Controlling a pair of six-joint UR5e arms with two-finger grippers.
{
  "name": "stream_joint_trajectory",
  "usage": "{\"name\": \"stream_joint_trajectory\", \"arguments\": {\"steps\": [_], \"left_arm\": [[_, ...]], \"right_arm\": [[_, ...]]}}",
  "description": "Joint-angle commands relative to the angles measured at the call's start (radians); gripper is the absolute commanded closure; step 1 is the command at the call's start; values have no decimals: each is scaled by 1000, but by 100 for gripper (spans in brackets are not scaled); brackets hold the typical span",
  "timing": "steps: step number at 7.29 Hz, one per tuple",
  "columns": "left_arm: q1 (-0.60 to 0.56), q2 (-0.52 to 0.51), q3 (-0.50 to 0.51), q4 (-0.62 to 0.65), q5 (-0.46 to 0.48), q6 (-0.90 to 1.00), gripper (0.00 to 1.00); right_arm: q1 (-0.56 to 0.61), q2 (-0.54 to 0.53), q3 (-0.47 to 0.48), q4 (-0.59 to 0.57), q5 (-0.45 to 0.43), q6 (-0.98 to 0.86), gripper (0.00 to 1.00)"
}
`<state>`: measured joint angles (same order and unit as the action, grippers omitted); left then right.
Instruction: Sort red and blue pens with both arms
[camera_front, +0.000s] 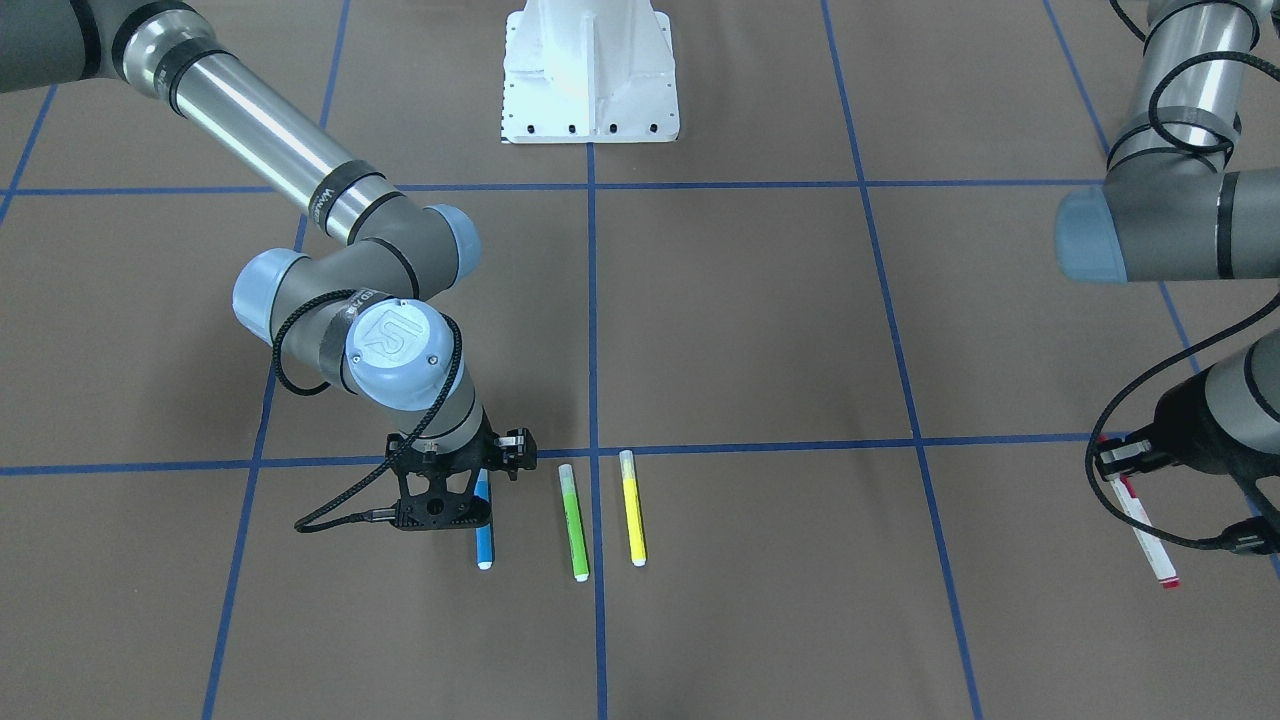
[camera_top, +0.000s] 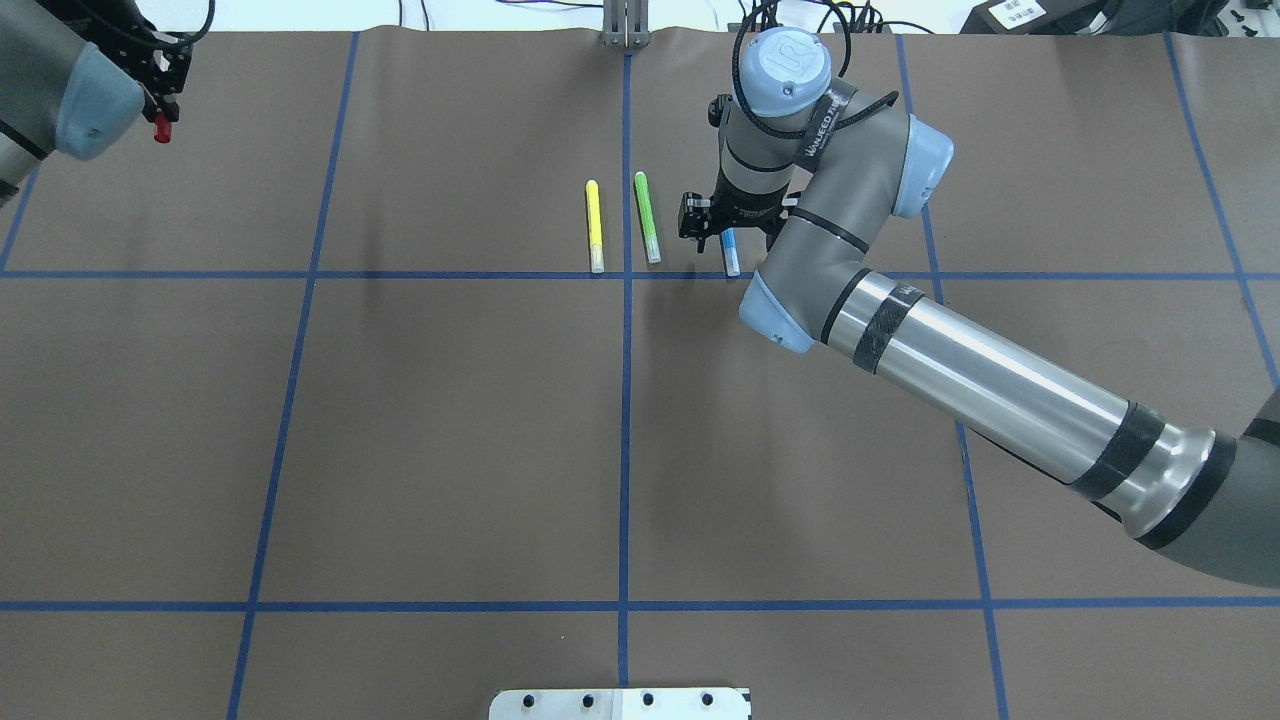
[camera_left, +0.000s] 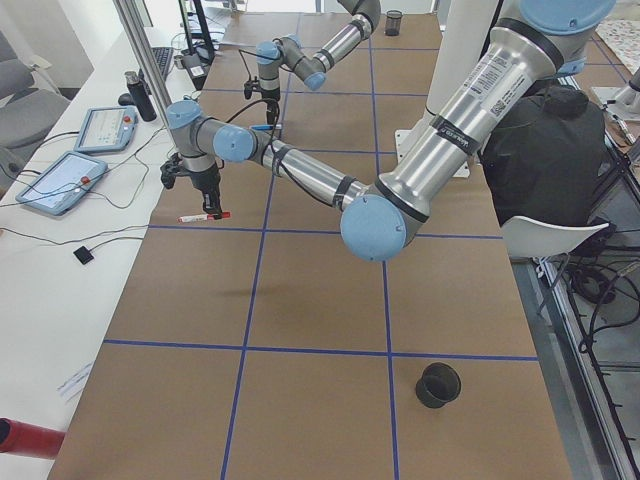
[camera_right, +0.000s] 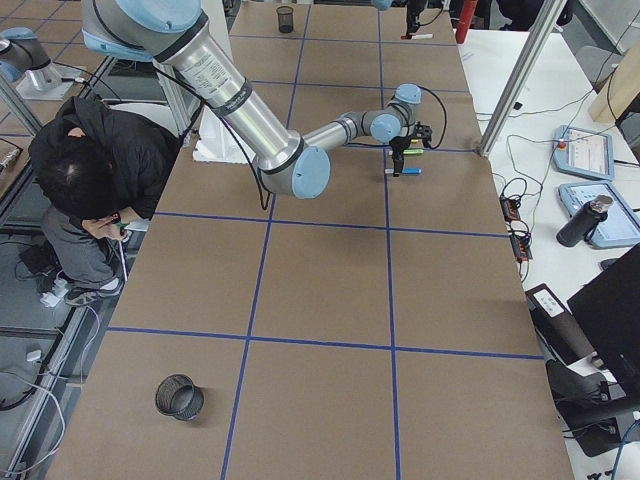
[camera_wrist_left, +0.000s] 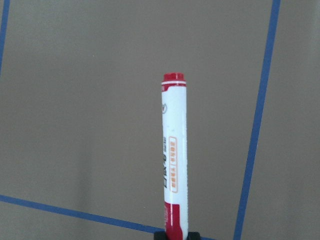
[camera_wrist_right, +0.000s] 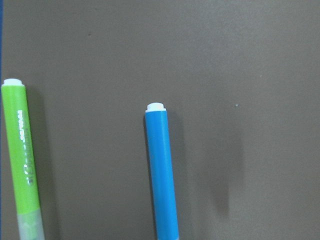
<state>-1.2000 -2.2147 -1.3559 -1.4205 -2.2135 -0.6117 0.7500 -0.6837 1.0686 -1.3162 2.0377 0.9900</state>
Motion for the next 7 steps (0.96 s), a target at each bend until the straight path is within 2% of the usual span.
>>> {"name": "stream_joint_trajectory", "arguments": {"steps": [1, 2, 4, 5, 7], "left_arm": [[-4, 22, -23, 0, -3, 1, 100], [-6, 29, -32, 0, -23, 1, 100], [-7, 36, -41, 0, -23, 0, 100], [-9, 36, -43, 0, -23, 1, 100], [-10, 38, -43, 0, -23, 1, 100]], "right_arm": [[-6, 0, -7, 0, 1, 1, 22], [-6, 1, -7, 0, 1, 1, 25], [-6, 0, -7, 0, 2, 3, 47], [-6, 0, -7, 0, 4, 3, 54], [-6, -5, -7, -1, 6, -1, 54]]}}
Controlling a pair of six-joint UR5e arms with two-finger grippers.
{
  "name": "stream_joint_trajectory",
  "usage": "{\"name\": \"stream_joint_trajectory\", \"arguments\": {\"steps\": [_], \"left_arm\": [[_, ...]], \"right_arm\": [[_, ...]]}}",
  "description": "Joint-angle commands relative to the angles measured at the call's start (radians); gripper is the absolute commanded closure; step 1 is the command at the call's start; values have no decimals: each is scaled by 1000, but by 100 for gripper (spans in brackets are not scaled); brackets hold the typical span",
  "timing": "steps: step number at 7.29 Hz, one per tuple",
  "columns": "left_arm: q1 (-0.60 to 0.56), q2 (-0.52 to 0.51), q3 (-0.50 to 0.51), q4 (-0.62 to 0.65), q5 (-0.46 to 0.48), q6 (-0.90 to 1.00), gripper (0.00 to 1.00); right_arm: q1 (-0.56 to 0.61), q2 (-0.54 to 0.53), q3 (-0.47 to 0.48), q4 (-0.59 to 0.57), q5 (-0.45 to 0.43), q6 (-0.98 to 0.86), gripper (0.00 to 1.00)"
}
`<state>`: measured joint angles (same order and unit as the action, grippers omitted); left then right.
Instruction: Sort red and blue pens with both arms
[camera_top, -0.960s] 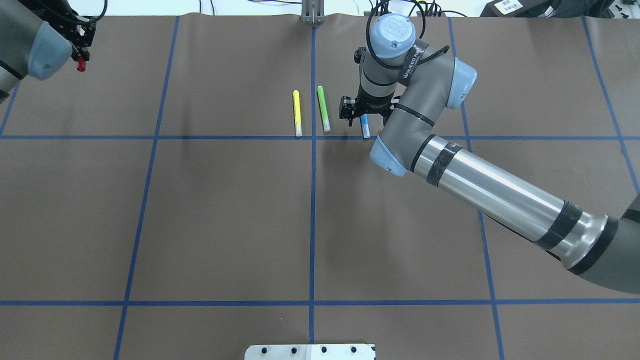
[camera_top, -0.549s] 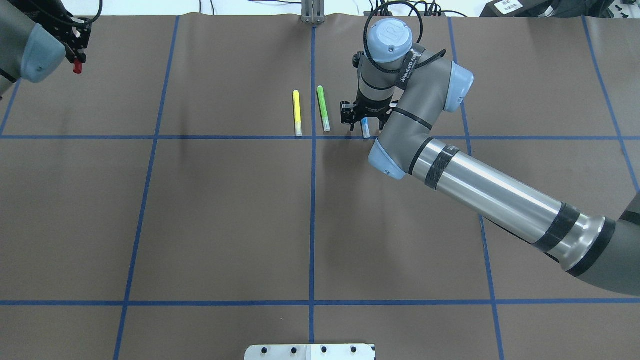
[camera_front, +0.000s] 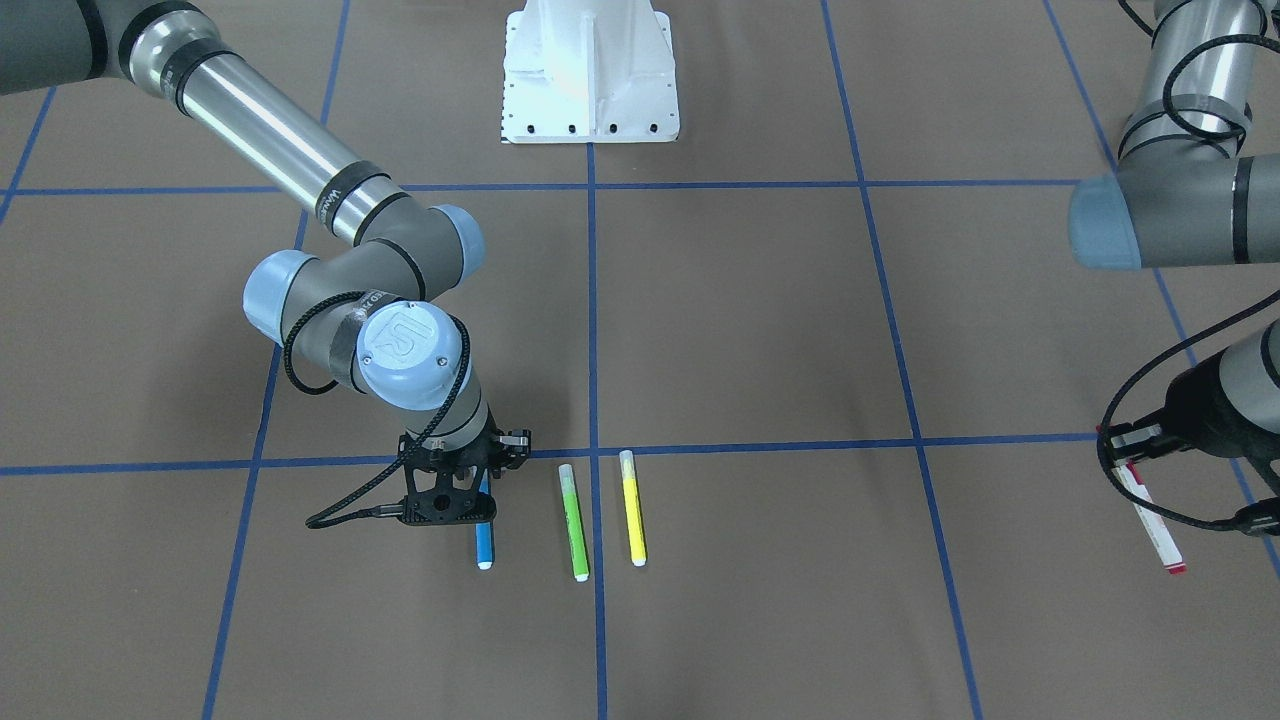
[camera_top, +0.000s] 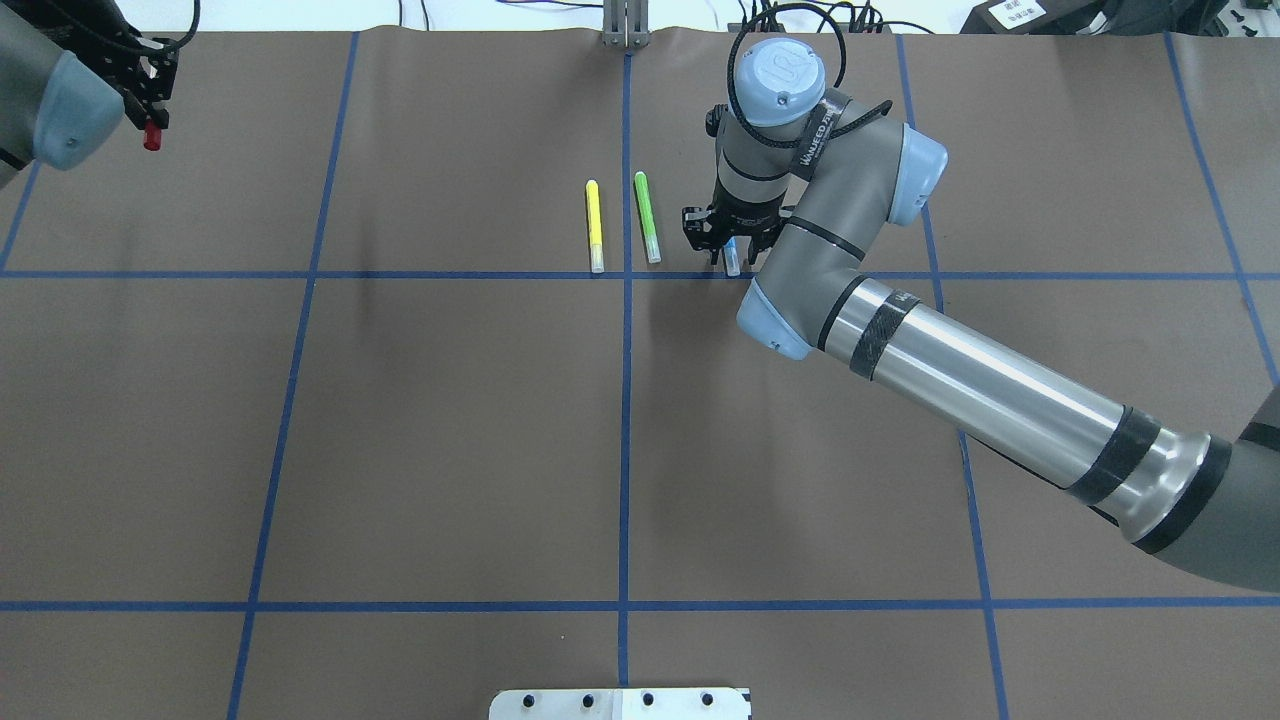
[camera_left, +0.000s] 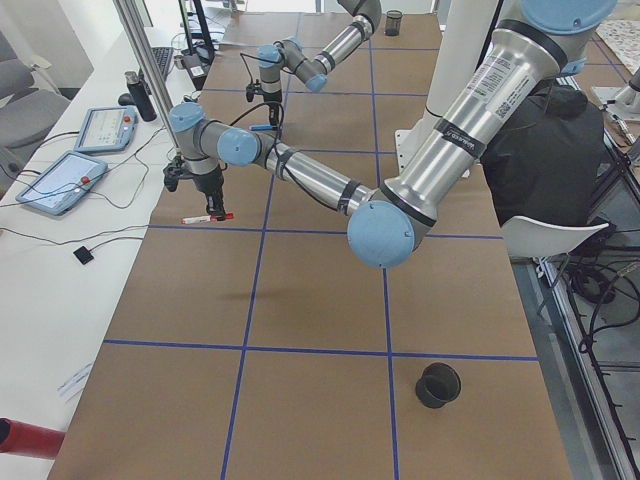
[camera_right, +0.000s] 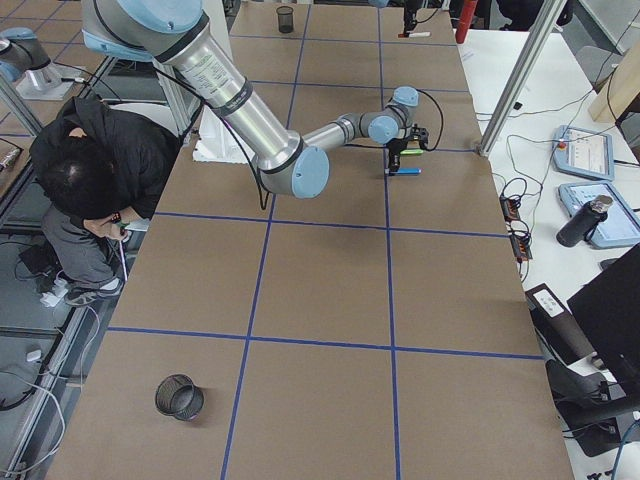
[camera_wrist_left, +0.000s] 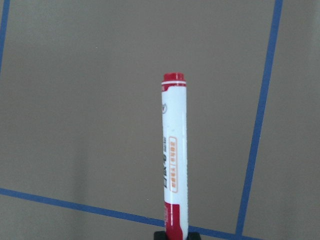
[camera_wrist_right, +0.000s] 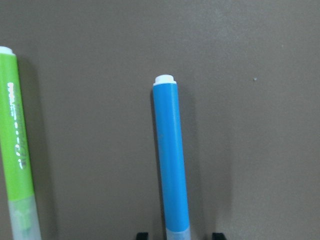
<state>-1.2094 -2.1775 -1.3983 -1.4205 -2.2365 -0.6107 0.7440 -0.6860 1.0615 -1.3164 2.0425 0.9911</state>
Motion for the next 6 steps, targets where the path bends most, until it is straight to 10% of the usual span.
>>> {"name": "stream_joint_trajectory", "arguments": {"steps": [1, 3, 6], "left_arm": [[-1, 1, -1, 0, -2, -1, 100], [-1, 1, -2, 0, 0, -1, 100], [-2, 1, -2, 0, -2, -1, 100]], "right_arm": [[-2, -4, 0, -1, 1, -5, 54], [-6, -4, 0, -1, 1, -6, 54], [-6, -10, 1, -1, 1, -15, 100]]}}
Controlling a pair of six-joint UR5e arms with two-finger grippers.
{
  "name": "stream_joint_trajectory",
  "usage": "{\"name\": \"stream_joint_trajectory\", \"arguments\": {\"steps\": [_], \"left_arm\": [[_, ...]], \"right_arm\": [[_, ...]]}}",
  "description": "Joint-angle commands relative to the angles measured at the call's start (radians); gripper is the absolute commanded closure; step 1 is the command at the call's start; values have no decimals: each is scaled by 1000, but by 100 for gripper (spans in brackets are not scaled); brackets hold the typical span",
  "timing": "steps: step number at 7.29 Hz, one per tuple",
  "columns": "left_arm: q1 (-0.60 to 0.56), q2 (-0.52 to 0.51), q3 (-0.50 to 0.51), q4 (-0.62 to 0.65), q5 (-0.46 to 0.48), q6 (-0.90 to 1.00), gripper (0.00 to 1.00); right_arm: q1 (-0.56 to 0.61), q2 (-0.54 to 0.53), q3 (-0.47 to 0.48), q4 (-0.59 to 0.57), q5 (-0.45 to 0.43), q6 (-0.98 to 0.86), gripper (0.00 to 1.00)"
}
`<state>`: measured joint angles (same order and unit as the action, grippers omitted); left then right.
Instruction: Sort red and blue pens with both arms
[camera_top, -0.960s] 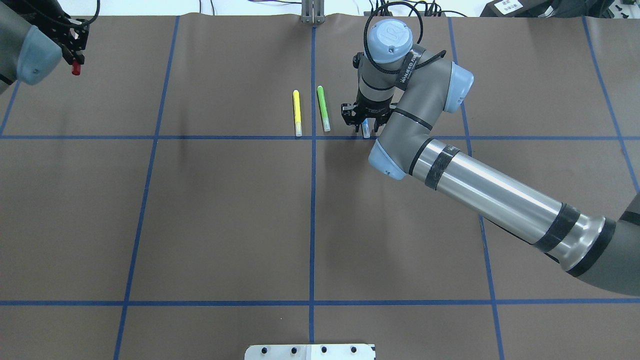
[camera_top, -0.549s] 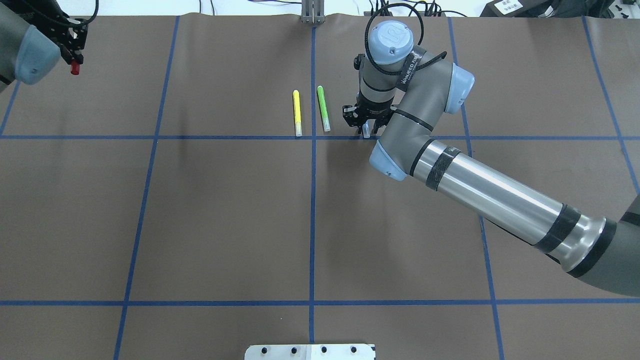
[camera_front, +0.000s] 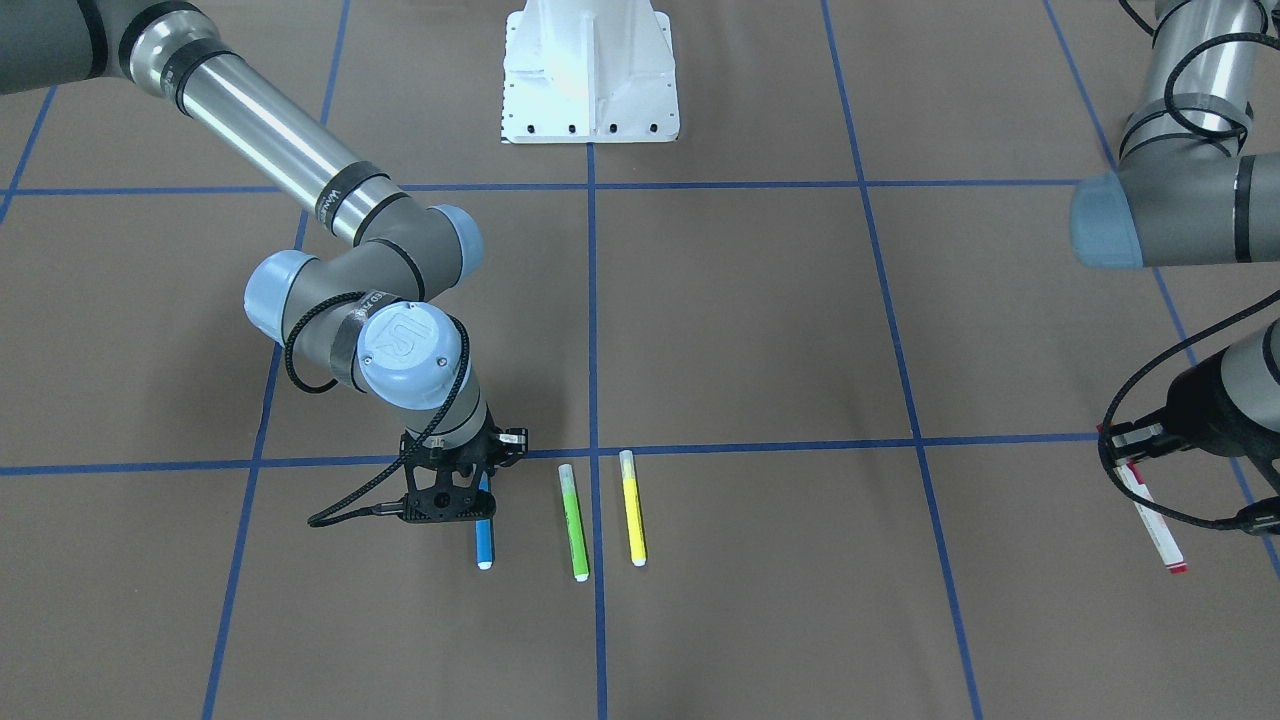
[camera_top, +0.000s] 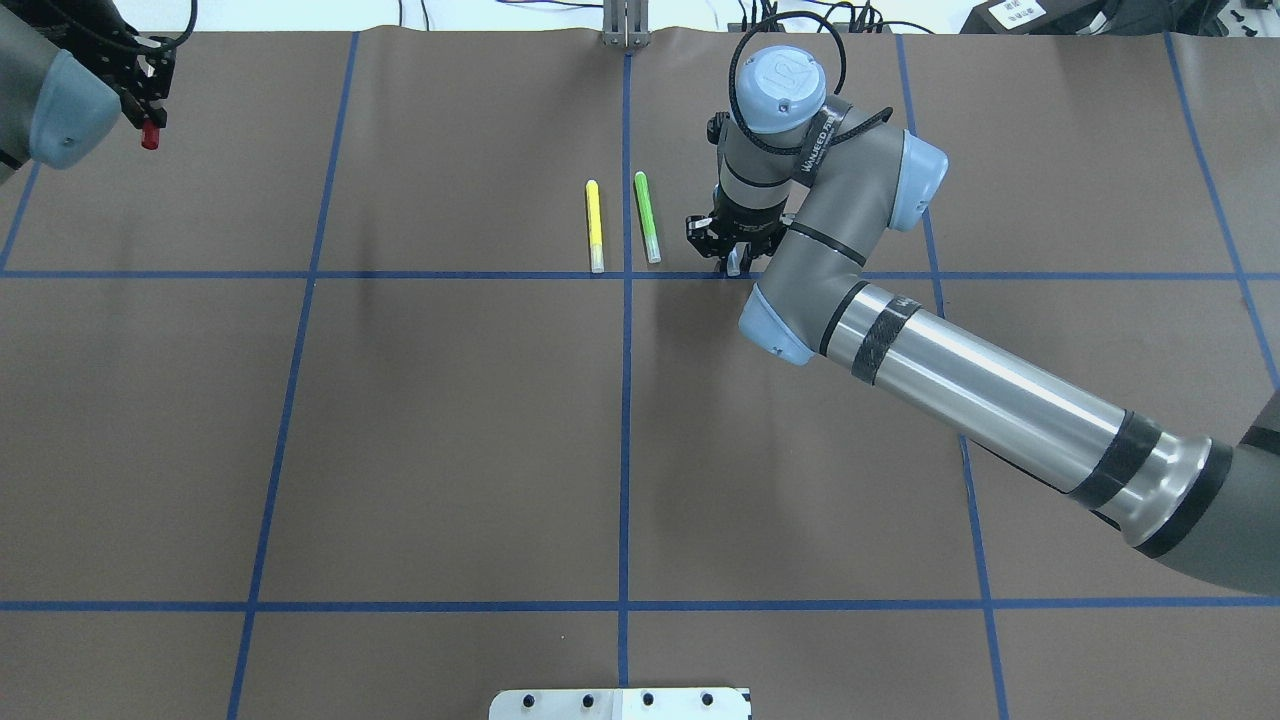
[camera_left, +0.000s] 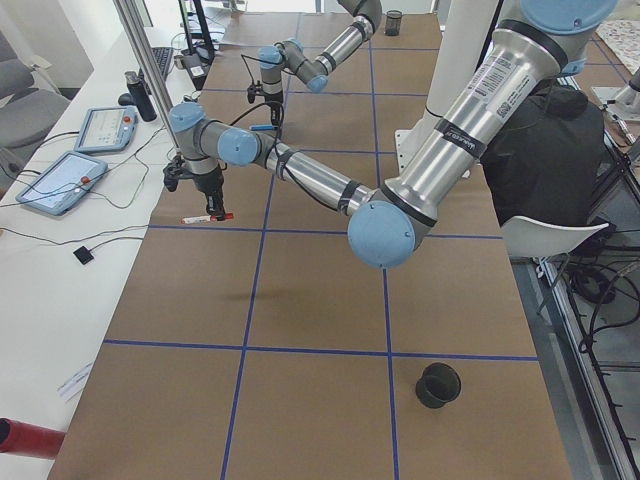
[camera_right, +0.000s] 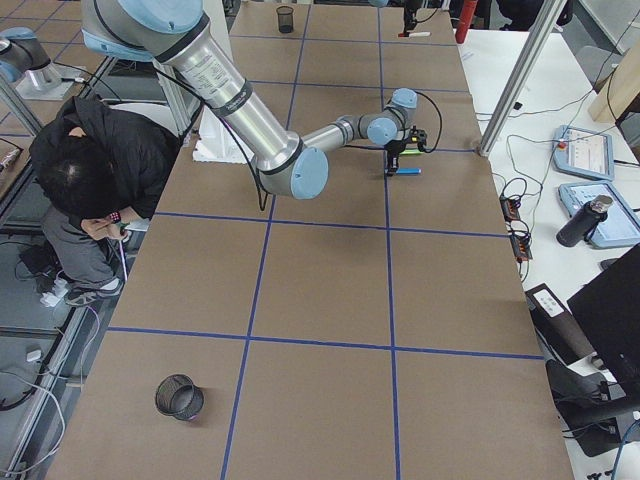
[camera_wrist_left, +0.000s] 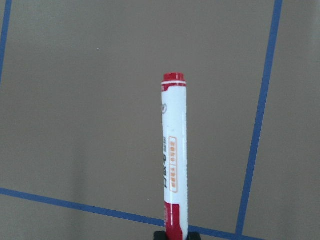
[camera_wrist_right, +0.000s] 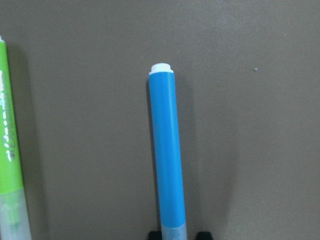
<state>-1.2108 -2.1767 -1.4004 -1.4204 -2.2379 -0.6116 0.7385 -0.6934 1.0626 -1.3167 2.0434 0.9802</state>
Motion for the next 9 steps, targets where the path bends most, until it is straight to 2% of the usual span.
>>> {"name": "stream_joint_trajectory", "arguments": {"steps": [1, 3, 4, 6, 7, 9], "left_arm": [[-1, 5, 0, 0, 0, 1, 100], [-3, 6, 0, 0, -3, 1, 100], [-21, 14, -3, 1, -6, 10, 100], [-80, 130, -104, 32, -25, 85, 100], [-126, 161, -147, 101, -16, 181, 100], [-209, 300, -241, 138, -11, 346, 100]], "right_arm": [[1, -2, 5, -1, 1, -5, 100], [21, 5, 36, -13, 4, -6, 100], [39, 0, 62, -56, 8, -12, 100], [100, -26, 137, -184, 5, -146, 100], [140, -35, 142, -246, 0, -250, 100], [227, -147, 227, -292, -3, -430, 100]]}}
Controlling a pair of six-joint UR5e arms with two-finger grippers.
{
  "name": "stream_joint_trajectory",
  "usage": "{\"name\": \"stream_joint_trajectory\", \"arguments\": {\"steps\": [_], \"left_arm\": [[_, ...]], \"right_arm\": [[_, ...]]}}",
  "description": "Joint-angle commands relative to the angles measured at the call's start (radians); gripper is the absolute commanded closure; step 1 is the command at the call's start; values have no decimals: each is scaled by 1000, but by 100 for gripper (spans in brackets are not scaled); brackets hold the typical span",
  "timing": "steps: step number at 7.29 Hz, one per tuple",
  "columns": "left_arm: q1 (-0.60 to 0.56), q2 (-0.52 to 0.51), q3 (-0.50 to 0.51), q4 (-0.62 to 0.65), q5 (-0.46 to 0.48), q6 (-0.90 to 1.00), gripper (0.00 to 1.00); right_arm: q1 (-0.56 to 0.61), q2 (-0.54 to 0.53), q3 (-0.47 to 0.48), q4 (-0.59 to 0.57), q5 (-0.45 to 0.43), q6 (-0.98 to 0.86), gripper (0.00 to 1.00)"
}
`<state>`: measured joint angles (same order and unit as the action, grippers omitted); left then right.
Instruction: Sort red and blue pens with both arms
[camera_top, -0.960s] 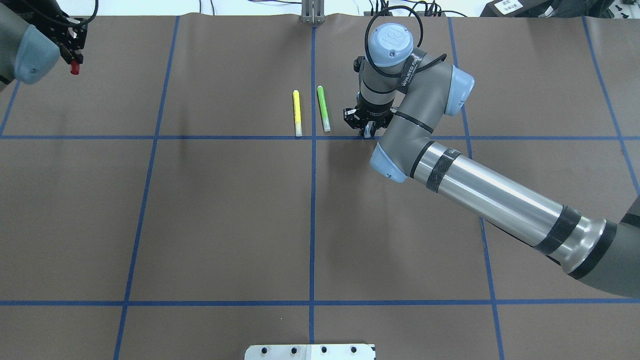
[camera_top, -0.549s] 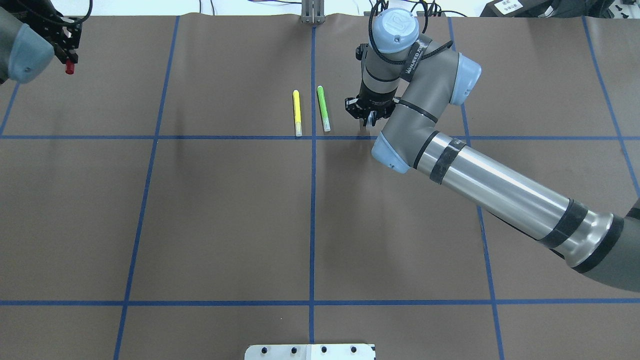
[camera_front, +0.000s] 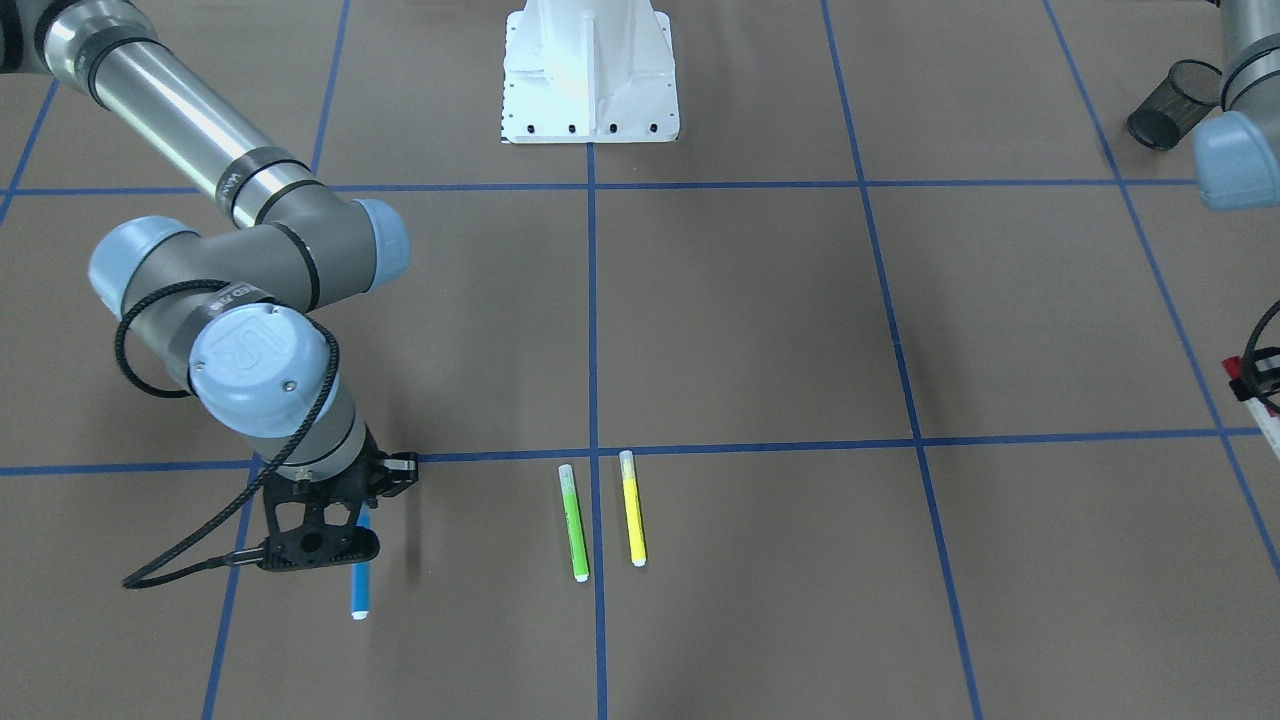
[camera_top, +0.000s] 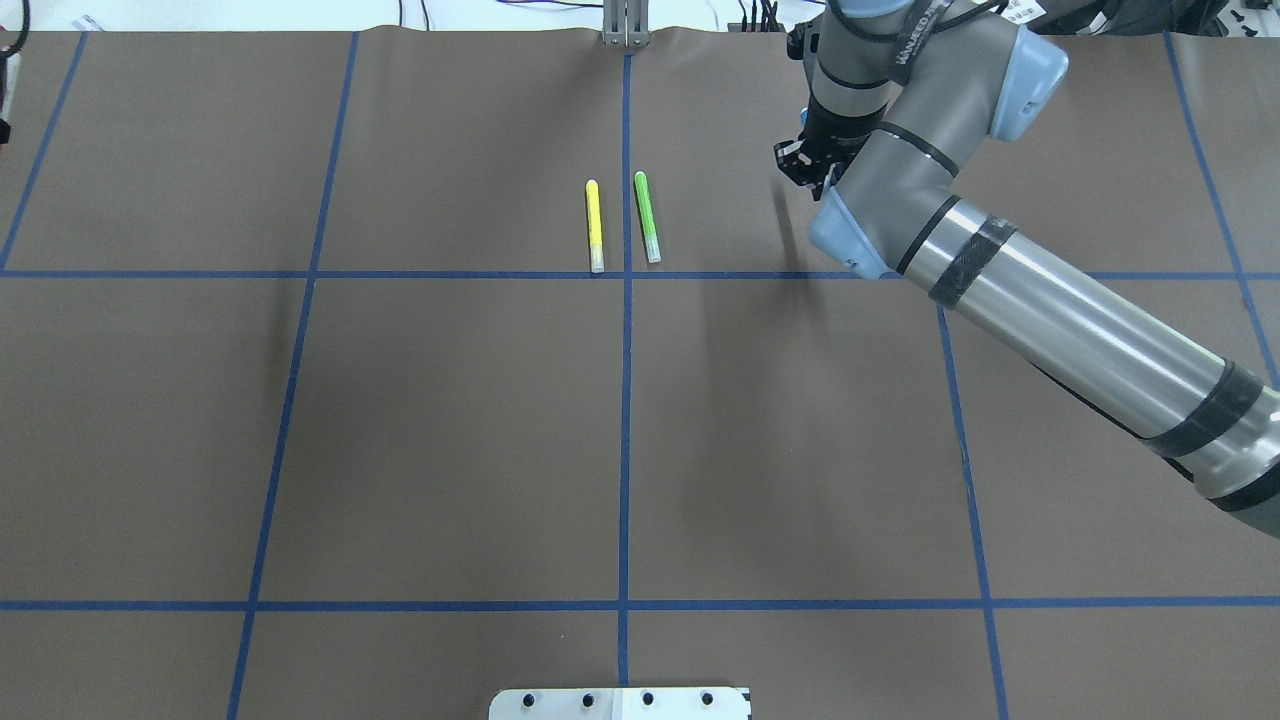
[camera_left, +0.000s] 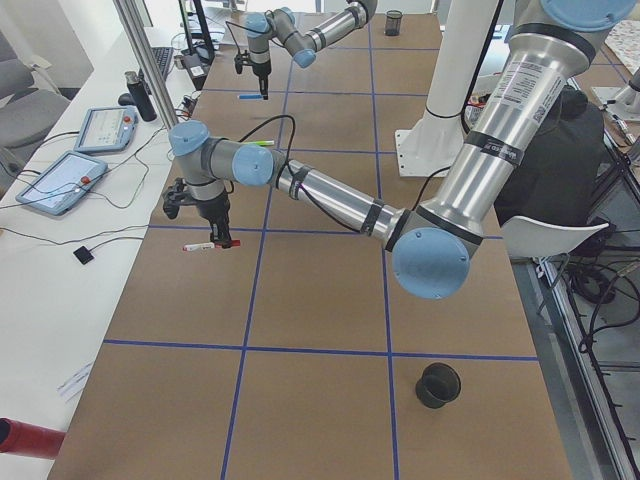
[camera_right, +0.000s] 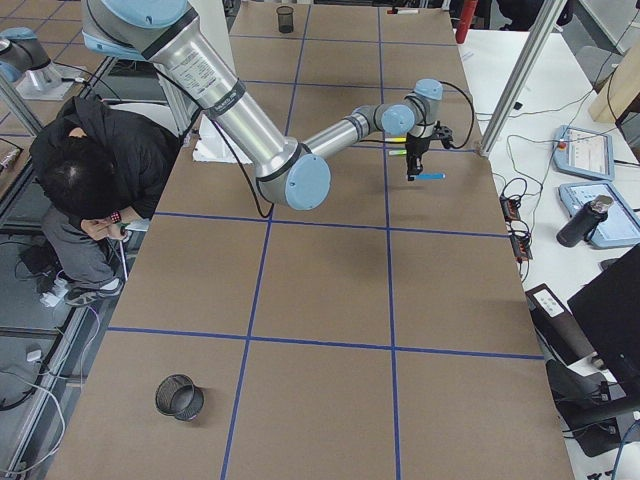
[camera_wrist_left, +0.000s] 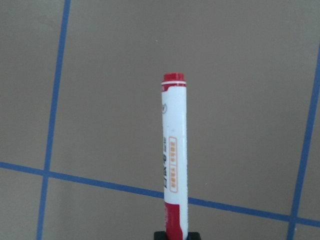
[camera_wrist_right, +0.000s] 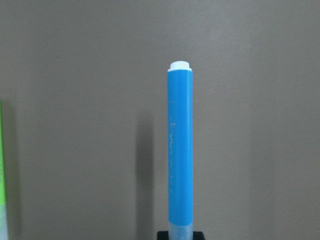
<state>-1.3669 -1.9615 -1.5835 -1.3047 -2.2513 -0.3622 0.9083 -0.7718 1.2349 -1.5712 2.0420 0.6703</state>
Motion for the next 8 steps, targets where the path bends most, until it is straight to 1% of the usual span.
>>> {"name": "stream_joint_trajectory", "arguments": {"steps": [1, 2, 3, 4, 5, 6, 7, 8], "left_arm": [[-82, 166, -94, 22, 19, 130, 100], [-104, 261, -137, 22, 33, 159, 100], [-133, 335, -179, 22, 38, 173, 100], [-147, 431, -235, 24, 67, 219, 100], [-167, 508, -262, 50, 67, 239, 100], [-200, 553, -262, 102, 67, 268, 100], [-248, 620, -262, 125, 62, 316, 100], [-286, 674, -268, 171, 40, 319, 100]], "right_arm": [[108, -86, 70, -87, -2, -233, 100], [160, -96, 83, -146, -14, -345, 100], [188, -134, 119, -176, -55, -451, 100], [228, -173, 130, -177, -81, -541, 100], [280, -202, 127, -179, -83, -655, 100], [322, -228, 130, -181, -82, -720, 100], [368, -262, 149, -182, -80, -791, 100], [400, -288, 152, -208, -71, -867, 100]]}}
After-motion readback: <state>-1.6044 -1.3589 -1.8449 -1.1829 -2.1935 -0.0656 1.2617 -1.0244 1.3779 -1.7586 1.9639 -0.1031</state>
